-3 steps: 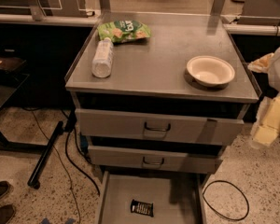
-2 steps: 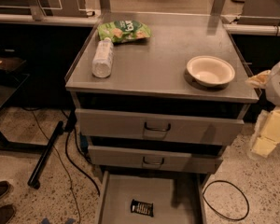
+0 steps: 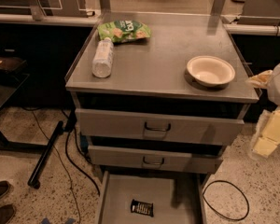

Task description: Pick rxbar chocolate from bottom drawer and place on counter

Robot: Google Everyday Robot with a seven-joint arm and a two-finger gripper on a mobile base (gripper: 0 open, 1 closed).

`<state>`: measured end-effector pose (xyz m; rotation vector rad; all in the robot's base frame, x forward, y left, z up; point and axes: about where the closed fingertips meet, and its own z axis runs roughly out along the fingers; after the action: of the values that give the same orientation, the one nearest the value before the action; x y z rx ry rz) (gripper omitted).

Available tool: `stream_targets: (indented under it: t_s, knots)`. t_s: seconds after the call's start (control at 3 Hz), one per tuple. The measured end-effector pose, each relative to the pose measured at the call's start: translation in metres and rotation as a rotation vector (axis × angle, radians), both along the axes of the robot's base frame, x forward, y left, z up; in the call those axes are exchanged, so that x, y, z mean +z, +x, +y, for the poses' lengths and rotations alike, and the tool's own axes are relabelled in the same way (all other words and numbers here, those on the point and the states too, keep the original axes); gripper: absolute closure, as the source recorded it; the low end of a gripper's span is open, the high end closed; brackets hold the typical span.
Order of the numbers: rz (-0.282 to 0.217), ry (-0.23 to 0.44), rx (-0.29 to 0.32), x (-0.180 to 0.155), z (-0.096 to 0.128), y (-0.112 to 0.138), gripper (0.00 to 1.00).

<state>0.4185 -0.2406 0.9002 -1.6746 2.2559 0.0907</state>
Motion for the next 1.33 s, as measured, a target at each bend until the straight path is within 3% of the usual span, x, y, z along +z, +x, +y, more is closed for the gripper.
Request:
stream_targets:
  t_s: [0.33, 1.0, 1.33]
  knots:
    - [0.009, 0.067, 0.01, -0.031, 0.003, -0.015, 0.0]
    - [0.13, 0.167, 0.016, -0.152, -0.013, -0.058, 0.0]
    - [0.143, 0.174, 0.017, -0.161, -0.014, -0.061, 0.0]
